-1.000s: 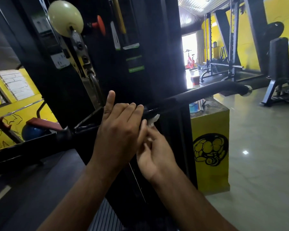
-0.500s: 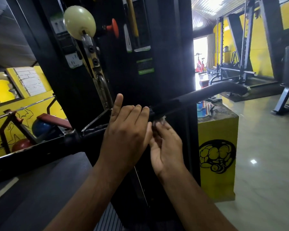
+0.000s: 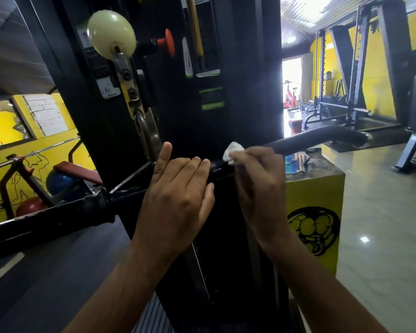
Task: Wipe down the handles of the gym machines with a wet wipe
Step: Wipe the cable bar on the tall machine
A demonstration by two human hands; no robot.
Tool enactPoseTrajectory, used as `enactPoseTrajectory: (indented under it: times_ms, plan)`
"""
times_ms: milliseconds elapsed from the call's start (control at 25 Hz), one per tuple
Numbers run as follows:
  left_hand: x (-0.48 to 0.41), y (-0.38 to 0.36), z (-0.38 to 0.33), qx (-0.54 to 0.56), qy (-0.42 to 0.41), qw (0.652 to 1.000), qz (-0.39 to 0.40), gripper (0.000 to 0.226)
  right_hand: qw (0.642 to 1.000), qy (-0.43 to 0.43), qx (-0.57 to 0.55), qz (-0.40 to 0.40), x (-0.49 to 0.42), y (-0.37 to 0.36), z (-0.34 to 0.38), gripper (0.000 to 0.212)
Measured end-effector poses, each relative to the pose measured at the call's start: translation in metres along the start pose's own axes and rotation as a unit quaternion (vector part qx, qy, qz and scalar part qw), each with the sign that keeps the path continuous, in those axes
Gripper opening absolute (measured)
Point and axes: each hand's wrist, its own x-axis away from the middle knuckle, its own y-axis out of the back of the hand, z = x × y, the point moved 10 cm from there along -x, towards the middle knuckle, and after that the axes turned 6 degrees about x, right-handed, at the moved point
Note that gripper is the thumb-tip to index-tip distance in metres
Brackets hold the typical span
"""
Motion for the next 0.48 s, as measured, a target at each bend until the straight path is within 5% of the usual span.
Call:
enactPoseTrajectory:
  times_ms: [160,280,480]
  plan:
    - [0.002,0.0,0.003,0.005,-0.001,1.0,0.003,0.035,0.983,0.118,0.04,0.137,-0.018,-0.012,0.018,0.028]
    - [0.003,0.002,0.006,0.001,0.004,1.0,0.004,0.035,0.986,0.043,0.048,0.156,-0.042,-0.009,-0.009,0.021]
    - [0.001,0.004,0.0,0.002,0.004,1.0,-0.003,0.033,0.926,0.124,0.082,0.348,-0.052,-0.037,-0.001,0.043]
